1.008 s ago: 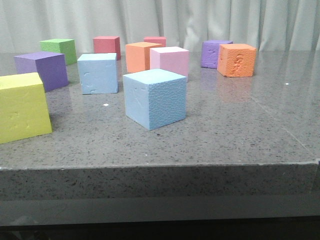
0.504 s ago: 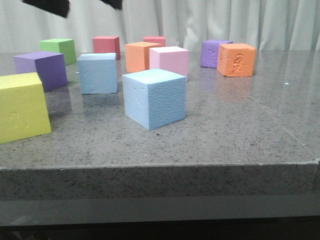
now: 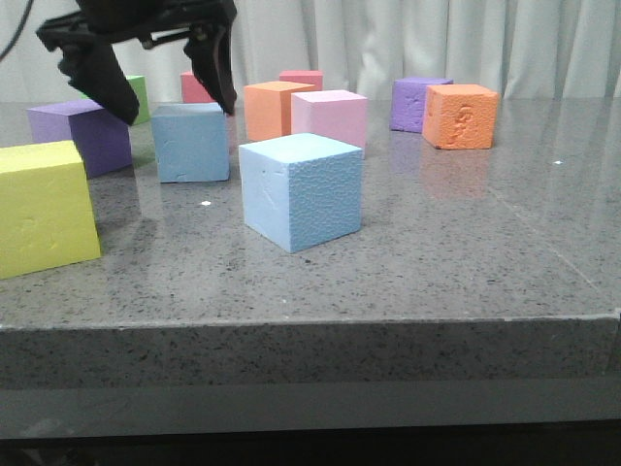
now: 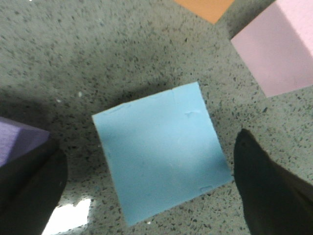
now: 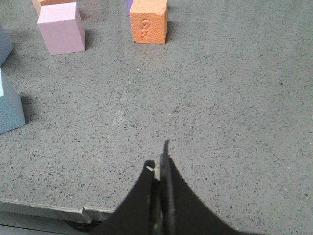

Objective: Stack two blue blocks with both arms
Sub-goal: 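Lower the left gripper onto the other light blue cube and grasp it, then lift the light blue cube and carry it above the centred blue cube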

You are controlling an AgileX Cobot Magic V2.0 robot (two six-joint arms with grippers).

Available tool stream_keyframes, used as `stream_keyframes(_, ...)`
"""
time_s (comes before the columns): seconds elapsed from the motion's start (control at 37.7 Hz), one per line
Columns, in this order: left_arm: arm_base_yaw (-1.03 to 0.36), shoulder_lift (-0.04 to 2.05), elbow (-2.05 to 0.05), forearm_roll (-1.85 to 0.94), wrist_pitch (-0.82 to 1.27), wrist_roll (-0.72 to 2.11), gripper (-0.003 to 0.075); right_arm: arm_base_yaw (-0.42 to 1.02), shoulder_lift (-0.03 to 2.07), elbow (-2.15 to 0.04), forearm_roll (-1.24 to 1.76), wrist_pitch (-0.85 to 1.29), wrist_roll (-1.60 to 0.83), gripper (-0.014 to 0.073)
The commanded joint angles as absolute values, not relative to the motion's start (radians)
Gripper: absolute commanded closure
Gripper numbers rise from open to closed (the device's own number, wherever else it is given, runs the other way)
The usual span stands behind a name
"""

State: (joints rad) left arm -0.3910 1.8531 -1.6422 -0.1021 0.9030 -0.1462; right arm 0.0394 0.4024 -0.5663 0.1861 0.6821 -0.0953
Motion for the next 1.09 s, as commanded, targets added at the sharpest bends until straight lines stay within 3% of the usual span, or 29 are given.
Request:
stream_keyframes(0.0, -0.395, 1.823, -1.676, -0.12, 0.868, -0.157, 0.005, 0.033, 0.407, -0.592, 0.189, 0.6, -0.106, 0.0662)
stream_keyframes(0.32, -0.395, 1.843, -1.676, -0.13, 0.866, -0.157, 0.0082, 0.033, 0.407, -0.592, 0.189, 0.597, -0.106, 0.0662)
stream_keyframes(0.53, -0.395, 1.843, -1.676, -0.13, 0.873, -0.157, 0.0326, 0.033, 0.407, -0.592, 0.189, 0.597, -0.106, 0.0662)
stream_keyframes(0.69, -0.395, 1.827, -1.679, -0.13, 0.877, -0.157, 0.0444, 0.033, 0.407, -0.592, 0.189, 0.597, -0.106, 0.0662)
stream_keyframes(1.06, -0.4, 1.711, -1.679, -0.13, 0.989, -0.132, 0.0457, 0.033, 0.407, -0.592, 0.189, 0.597, -0.106, 0.0662)
